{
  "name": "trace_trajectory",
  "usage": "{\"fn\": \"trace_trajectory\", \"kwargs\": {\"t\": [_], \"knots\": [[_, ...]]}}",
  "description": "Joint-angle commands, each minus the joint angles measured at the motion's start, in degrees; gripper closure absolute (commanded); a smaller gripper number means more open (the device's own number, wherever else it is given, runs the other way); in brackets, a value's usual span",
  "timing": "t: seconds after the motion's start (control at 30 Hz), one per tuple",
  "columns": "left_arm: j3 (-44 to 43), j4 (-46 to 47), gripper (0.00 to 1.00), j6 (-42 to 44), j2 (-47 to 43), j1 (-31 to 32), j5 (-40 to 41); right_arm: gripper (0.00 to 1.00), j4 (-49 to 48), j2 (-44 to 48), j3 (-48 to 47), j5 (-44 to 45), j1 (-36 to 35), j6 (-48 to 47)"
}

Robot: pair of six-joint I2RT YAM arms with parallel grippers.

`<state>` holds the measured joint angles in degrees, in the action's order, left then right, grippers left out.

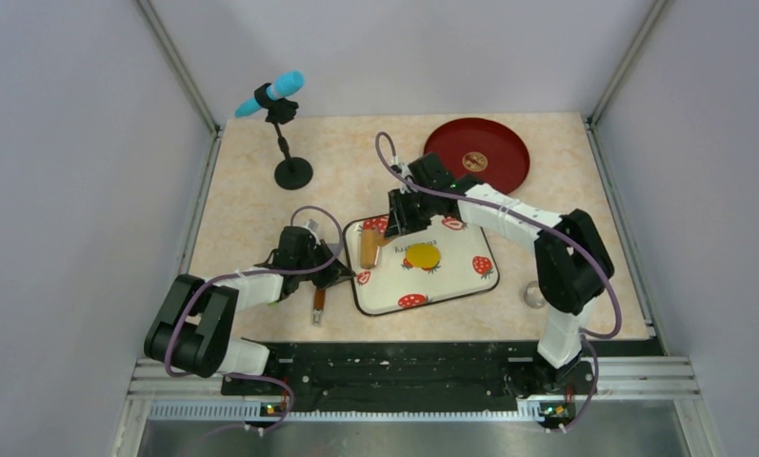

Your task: Roll out the dumpling wrappers from the dough

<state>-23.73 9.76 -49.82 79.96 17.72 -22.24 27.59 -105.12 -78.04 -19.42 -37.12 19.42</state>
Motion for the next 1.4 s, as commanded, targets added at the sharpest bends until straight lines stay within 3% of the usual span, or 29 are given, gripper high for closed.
{"fn": "trace_trajectory", "kwargs": {"t": [0.0,0.33,0.57,0.87,1.37], "knots": [[2.02,-4.41,1.0,1.13,1.79,0.74,5.81,1.0,15.95,-3.79,5.51,15.63,-0.17,-5.46],[1.93,-4.44,1.0,1.13,1.9,0.81,5.74,1.0,17.67,11.76,-2.18,14.42,-0.05,-3.97],[1.84,-4.4,1.0,1.22,1.94,0.83,5.84,1.0,22.24,17.03,-6.04,14.46,2.72,-5.05],[1.75,-4.49,1.0,1.22,2.14,0.91,5.78,1.0,25.67,13.89,-6.83,16.16,4.71,-7.93],[1.62,-4.62,1.0,1.3,2.19,1.09,5.99,1.0,23.65,5.96,3.82,22.09,6.78,-8.71]]}}
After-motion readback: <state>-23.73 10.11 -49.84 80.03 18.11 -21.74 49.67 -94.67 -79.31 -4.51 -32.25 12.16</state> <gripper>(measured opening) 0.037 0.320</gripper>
